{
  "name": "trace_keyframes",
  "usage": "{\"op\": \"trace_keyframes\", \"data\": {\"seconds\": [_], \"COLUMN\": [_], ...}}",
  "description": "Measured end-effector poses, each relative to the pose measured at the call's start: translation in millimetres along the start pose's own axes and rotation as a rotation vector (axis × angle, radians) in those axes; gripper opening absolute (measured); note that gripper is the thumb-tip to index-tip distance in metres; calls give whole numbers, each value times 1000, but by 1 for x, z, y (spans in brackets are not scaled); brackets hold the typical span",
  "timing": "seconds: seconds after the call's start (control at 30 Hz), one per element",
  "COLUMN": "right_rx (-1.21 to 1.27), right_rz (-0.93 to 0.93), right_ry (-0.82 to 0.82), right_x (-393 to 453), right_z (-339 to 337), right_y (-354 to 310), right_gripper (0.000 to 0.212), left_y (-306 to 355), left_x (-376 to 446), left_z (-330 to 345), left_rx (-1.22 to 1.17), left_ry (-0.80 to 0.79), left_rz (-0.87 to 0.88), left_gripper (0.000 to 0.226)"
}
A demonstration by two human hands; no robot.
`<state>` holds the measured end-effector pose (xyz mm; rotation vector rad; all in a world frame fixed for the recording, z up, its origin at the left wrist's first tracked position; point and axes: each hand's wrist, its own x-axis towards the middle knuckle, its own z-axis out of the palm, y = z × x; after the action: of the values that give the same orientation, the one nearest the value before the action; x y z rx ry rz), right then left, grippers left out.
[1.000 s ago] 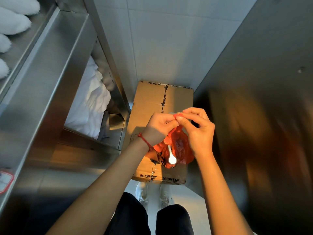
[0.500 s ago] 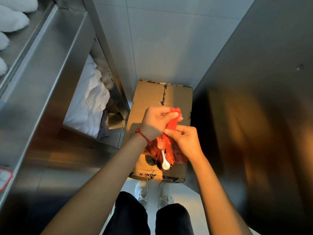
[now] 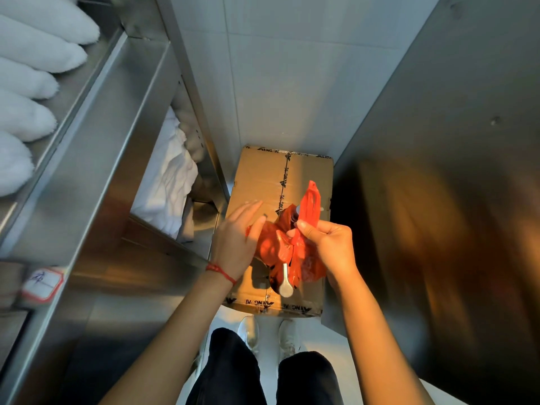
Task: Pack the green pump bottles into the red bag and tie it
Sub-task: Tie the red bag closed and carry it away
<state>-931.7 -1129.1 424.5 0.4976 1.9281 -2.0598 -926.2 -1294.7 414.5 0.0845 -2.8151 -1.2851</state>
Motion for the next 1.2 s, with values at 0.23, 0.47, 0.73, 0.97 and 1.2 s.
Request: {"op": "trace_keyframes", "data": {"seconds": [0.23, 0.47, 0.73, 0.97, 1.2], "right_rx": [28, 24, 3, -53, -67], "right_rz": [38, 78, 8, 19, 55], "right_ry": [-27, -109, -263, -363, -469], "right_x": [-20, -60, -113, -164, -223], "right_z": [-10, -22, -29, -33, -35], "right_y": [3, 8, 18, 41, 68], "right_gripper": [10, 13, 16, 13, 13], "left_y": [5, 27, 41, 43, 57], "left_x": [-52, -120, -207, -286, -378], "left_z": [-12, -6, 0, 3, 10], "left_rx": [279, 359, 370, 384, 406], "left_ry": [31, 124, 307, 373, 437], "left_rz": [19, -98, -208, -332, -427], "left_gripper": [42, 47, 44, 46, 44]}}
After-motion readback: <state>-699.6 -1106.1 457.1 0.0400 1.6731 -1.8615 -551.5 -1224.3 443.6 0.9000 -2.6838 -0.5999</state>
